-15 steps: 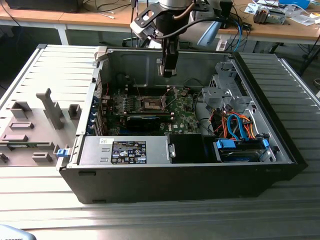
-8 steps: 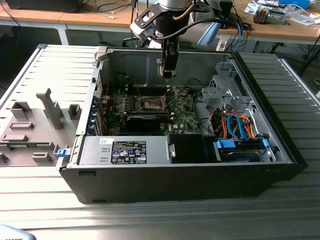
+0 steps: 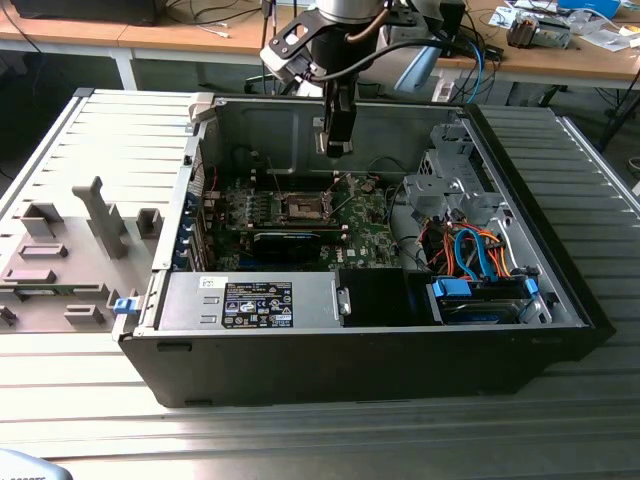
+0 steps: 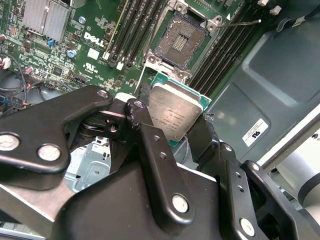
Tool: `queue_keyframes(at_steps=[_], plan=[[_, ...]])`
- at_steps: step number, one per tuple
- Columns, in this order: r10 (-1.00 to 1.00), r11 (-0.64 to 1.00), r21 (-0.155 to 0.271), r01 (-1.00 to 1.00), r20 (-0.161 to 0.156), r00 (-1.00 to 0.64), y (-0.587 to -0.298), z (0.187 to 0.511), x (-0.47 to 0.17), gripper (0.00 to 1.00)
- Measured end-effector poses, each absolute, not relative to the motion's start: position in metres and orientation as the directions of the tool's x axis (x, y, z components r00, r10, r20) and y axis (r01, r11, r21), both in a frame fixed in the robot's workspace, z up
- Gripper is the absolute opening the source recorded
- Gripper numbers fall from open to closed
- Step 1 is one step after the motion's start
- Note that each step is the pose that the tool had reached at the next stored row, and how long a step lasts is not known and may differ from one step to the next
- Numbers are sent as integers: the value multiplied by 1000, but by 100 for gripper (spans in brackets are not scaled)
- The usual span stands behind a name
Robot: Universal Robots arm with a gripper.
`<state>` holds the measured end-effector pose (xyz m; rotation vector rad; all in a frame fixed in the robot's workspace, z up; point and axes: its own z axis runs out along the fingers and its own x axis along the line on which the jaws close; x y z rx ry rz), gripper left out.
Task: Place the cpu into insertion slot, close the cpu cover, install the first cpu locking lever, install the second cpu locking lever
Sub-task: 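Place the cpu into insertion slot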
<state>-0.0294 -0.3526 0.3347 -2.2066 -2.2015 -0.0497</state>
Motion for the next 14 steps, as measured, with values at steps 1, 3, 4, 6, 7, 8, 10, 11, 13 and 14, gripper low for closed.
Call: queue_keyframes(at_steps=[1, 3, 4, 6, 7, 8, 10, 11, 13, 14], plan=[[999, -2, 5, 1000, 40, 2, -353, 335, -29, 55], [999, -2, 5, 1000, 40, 2, -353, 334, -29, 55], [999, -2, 5, 1000, 40, 2, -353, 334, -29, 55], [999, -2, 5, 1000, 40, 2, -353, 334, -29, 55], [999, -2, 5, 1000, 40, 2, -353, 334, -29, 55], [999, -2, 5, 1000, 40, 2, -353, 333, -29, 55], [999, -2, 5, 1000, 40, 2, -353, 333, -29, 55], [999, -2, 5, 1000, 40, 2, -353, 333, -29, 55], [999, -2, 5, 1000, 40, 2, -353, 333, -29, 55], [999, -2, 5, 1000, 40, 2, -353, 332, -29, 55]])
